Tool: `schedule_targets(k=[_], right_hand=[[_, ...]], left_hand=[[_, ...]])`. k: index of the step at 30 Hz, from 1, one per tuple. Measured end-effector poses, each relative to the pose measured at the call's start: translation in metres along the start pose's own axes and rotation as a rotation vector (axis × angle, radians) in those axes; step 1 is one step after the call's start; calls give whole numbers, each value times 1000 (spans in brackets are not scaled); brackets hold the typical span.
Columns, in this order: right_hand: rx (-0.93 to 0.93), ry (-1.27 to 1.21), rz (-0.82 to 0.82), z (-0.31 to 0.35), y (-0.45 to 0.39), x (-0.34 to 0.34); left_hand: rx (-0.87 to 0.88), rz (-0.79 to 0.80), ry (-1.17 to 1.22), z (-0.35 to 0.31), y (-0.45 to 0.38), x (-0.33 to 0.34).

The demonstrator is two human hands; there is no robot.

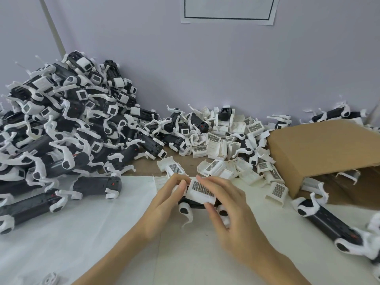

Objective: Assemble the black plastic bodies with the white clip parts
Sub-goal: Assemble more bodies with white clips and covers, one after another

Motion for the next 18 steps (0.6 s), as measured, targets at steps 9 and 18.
schedule_targets(k=[9, 18], right_hand=[[10, -24, 64, -7, 0, -8], [-49, 149, 92, -15, 2, -6]], left_hand=[[-14, -36, -79, -3, 1, 4], [-15, -47, -64, -1, -2, 5]])
Point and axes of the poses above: each hand's wrist, its own y-axis away from the middle knuckle, its own x-axis out of the palm, z = x × y, the point moved 1 cm from there along -y, towards the middle knuckle, and after that the axes turned 6 degrees about -y, right-handed, at the moved point
